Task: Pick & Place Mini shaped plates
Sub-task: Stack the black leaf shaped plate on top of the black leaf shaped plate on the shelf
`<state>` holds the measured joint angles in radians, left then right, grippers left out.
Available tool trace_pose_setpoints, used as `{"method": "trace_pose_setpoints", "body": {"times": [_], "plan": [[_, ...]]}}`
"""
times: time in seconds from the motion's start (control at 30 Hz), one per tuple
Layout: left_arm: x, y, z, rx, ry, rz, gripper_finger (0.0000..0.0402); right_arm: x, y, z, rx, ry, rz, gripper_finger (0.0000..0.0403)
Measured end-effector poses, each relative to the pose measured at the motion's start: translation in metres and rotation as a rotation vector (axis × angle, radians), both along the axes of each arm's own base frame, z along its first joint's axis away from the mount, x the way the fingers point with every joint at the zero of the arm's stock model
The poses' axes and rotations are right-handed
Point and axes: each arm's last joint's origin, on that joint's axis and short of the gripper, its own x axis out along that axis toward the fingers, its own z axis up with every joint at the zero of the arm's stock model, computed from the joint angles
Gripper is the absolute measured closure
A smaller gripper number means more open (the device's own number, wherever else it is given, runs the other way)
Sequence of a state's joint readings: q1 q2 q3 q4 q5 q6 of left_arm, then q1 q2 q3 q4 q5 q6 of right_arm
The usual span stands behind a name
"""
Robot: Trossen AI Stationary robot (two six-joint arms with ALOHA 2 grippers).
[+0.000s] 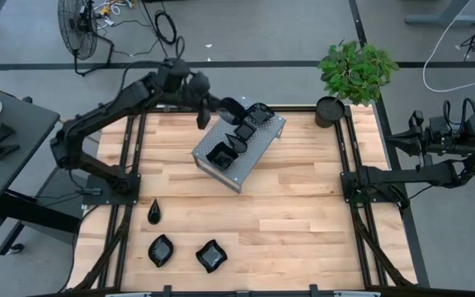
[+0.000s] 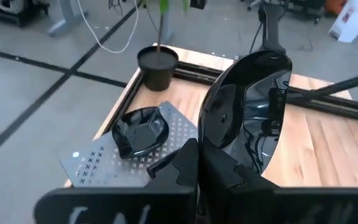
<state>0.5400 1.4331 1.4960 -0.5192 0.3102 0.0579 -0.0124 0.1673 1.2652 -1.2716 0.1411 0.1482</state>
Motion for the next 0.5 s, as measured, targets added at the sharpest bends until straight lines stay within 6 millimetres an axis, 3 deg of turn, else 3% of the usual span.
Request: {"method": "trace_pose_setpoints", "body": {"times": [0.23,0.5], "plan": [[0.007,0.022,-0.005,-0.080,-0.072,0.046,0.0397,0.000,0.000,0.000,0.000,0.001,0.000,0.0383],[0.027,0.052,-0.029,-0.168,-0.109,0.071,0.0389,0.000,0.000,0.000,0.000,0.001,0.000,0.0383]]}}
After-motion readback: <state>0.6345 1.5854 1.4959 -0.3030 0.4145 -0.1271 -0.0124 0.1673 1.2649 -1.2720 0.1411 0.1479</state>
